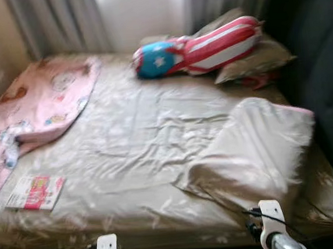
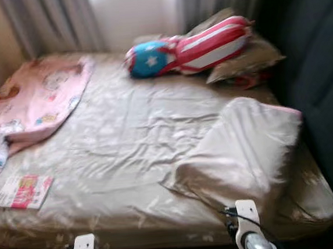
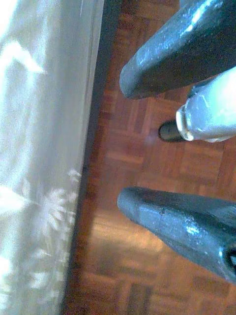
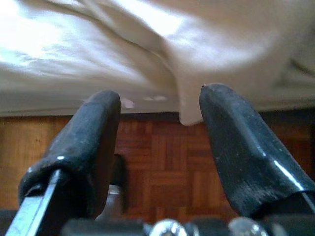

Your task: Clean up the room

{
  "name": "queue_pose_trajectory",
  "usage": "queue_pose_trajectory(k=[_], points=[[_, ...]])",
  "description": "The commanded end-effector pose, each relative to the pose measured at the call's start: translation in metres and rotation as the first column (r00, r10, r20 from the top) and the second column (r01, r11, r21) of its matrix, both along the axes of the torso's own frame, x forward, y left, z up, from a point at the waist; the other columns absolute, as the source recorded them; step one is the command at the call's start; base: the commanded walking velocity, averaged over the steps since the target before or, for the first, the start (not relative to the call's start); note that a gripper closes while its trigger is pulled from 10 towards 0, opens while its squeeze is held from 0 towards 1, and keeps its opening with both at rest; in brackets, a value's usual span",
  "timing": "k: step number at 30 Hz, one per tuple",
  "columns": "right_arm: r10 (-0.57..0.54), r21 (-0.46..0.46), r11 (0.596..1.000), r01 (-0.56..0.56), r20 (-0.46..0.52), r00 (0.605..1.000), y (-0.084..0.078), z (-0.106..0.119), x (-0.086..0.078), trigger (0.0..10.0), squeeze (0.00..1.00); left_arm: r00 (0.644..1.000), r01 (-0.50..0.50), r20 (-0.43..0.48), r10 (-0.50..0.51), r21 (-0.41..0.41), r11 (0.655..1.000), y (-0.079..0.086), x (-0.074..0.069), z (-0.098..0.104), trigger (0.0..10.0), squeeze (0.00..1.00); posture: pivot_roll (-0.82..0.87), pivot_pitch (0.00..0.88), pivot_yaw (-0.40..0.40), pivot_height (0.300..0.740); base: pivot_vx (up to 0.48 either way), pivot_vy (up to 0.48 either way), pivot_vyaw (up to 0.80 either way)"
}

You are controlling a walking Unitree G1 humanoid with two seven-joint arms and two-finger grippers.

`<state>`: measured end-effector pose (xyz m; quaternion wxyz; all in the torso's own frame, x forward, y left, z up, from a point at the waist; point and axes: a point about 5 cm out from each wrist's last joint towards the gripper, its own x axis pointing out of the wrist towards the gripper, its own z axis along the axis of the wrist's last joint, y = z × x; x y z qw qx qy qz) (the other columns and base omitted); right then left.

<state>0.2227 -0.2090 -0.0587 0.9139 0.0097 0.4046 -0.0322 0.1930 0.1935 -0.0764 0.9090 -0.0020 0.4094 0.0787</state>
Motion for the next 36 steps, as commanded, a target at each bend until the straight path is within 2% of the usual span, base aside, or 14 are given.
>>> queue_pose_trajectory(k=[1,6,12,30,36], points=[[0.001,0.000,1.000,-0.001,-0.013,1.000,0.0000,-0.0013,-0.0018,10.0,0.00,1.000,0.018,-0.014,-0.018,0.014,1.000,-0.0004,-0.0013,-0.0010,10.0,0.00,-0.09,0.015,0.023,0.740,0.000,0.000,-0.75],[0.003,-0.001,1.000,-0.003,-0.013,1.000,-0.0002,-0.0012,-0.0016,10.0,0.00,1.000,0.015,-0.017,-0.015,0.013,1.000,-0.0006,-0.0015,-0.0012,10.0,0.00,-0.09,0.015,0.022,0.740,0.000,-0.436,-0.75],[0.002,-0.001,1.000,-0.002,-0.012,1.000,-0.0003,-0.0012,-0.0018,10.0,0.00,1.000,0.005,-0.017,-0.005,0.005,1.000,-0.0007,-0.0021,-0.0015,10.0,0.00,-0.10,0.015,0.022,0.740,0.000,0.000,-0.75],[0.034,-0.017,0.999,-0.034,0.006,0.999,-0.0002,0.0008,0.0007,10.0,0.00,1.000,-0.012,-0.011,0.012,-0.015,1.000,-0.0013,-0.0017,-0.0014,10.0,0.00,-0.10,0.016,0.021,0.740,0.000,0.000,0.00],[0.046,-0.015,0.999,-0.046,0.009,0.999,0.0001,0.0012,0.0012,10.0,0.00,1.000,-0.019,-0.013,0.019,-0.020,1.000,-0.0015,-0.0020,-0.0016,10.0,0.00,-0.10,0.016,0.020,0.740,0.000,0.000,0.76]])
